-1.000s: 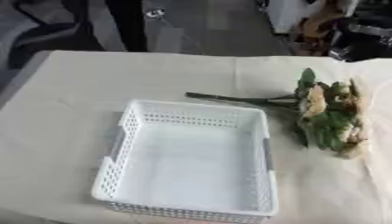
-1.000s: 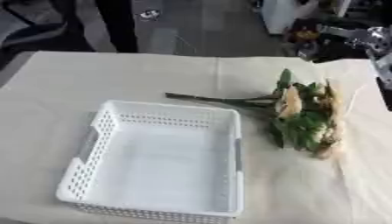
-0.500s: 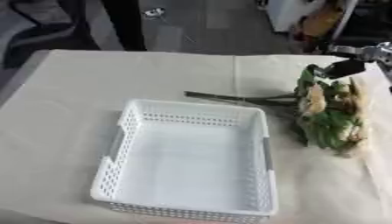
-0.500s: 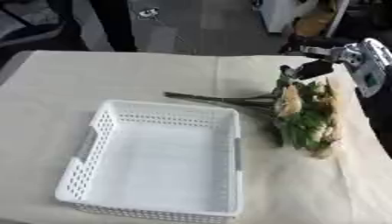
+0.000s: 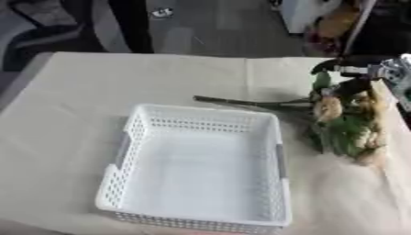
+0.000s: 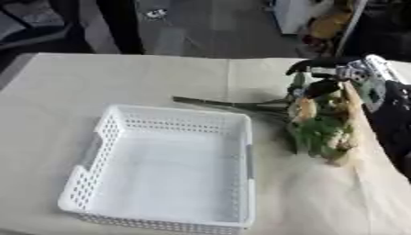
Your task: Pick up objects on the table and place them in the box.
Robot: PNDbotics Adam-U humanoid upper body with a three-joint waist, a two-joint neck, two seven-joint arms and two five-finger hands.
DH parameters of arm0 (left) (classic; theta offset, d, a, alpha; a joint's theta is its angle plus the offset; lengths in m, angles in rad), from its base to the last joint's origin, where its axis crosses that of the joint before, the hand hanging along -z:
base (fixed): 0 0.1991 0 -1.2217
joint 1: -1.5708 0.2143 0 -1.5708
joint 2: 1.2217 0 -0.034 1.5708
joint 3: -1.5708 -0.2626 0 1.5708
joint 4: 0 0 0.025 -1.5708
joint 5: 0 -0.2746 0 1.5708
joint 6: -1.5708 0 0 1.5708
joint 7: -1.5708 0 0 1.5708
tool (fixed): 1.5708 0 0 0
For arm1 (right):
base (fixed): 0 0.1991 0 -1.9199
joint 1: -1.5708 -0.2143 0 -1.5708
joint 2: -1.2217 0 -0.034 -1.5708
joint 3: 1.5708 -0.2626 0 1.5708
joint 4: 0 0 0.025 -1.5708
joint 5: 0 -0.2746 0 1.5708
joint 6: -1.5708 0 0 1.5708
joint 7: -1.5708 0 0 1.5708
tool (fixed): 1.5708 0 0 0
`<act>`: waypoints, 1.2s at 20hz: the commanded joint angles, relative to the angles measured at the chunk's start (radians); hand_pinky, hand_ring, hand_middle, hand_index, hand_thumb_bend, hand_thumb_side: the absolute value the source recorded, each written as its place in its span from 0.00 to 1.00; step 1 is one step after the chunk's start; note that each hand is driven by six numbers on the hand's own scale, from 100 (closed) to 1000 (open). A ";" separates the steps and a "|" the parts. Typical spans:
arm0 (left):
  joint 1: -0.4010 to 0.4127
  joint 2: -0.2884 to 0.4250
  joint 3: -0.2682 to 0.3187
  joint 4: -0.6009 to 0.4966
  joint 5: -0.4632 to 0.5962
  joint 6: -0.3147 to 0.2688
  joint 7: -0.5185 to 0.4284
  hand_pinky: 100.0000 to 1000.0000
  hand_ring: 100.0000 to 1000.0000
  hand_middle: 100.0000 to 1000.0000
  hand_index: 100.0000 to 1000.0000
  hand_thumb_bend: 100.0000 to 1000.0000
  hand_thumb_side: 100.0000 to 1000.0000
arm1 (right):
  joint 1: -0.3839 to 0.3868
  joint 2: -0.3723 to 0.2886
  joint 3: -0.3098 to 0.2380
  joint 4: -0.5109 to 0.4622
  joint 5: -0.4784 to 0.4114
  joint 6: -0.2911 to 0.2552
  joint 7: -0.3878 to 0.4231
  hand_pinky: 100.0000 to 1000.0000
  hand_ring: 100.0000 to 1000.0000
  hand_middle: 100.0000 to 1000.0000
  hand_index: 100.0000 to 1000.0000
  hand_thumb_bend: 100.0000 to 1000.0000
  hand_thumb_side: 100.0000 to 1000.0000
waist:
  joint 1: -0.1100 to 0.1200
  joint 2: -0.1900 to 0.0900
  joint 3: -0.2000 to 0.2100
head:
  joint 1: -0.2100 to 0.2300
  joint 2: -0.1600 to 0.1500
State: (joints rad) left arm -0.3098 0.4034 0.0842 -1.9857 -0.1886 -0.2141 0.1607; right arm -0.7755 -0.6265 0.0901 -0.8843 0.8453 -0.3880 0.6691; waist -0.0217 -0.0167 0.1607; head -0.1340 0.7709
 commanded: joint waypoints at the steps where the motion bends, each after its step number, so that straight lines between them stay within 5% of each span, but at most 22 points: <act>1: -0.016 0.026 -0.002 -0.014 0.006 -0.001 -0.005 0.52 0.65 0.61 0.81 0.00 0.73 | -0.024 -0.005 0.001 0.002 0.015 -0.011 -0.004 1.00 1.00 1.00 0.99 0.10 0.81 | 0.003 -0.007 0.001 | -0.013 -0.001; 13: -0.022 0.022 -0.014 -0.014 0.016 -0.003 -0.020 0.52 0.65 0.60 0.81 0.00 0.73 | -0.081 0.094 0.021 0.044 0.093 -0.043 0.001 1.00 1.00 1.00 0.99 0.12 0.83 | 0.006 -0.003 0.007 | -0.029 -0.001; 14: -0.023 0.022 -0.014 -0.014 0.017 -0.004 -0.021 0.52 0.65 0.60 0.81 0.00 0.73 | -0.084 0.098 0.023 0.047 0.099 -0.046 0.002 1.00 1.00 1.00 0.99 0.18 0.85 | 0.006 -0.003 0.007 | -0.030 -0.001; 16: -0.025 0.022 -0.016 -0.014 0.018 -0.004 -0.023 0.52 0.65 0.60 0.81 0.00 0.73 | -0.087 0.108 0.033 0.056 0.112 -0.056 0.009 1.00 1.00 1.00 0.99 0.13 0.84 | 0.005 -0.003 0.009 | -0.030 -0.001; 21: -0.030 0.024 -0.021 -0.014 0.022 -0.006 -0.031 0.52 0.65 0.59 0.81 0.00 0.73 | -0.087 0.117 0.086 0.099 0.177 -0.115 0.058 1.00 1.00 1.00 1.00 0.30 0.93 | 0.000 -0.004 0.014 | -0.030 -0.001; 24: -0.031 0.024 -0.022 -0.014 0.024 -0.006 -0.033 0.52 0.65 0.60 0.81 0.00 0.73 | -0.074 0.117 0.101 0.114 0.219 -0.150 0.066 1.00 1.00 1.00 1.00 0.33 0.93 | -0.001 -0.003 0.015 | -0.026 -0.001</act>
State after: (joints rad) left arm -0.3271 0.4033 0.0614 -1.9857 -0.1709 -0.2182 0.1307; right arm -0.8331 -0.4919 0.1884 -0.7673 1.0471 -0.4509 0.6606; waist -0.0254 -0.0117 0.1755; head -0.1514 0.7709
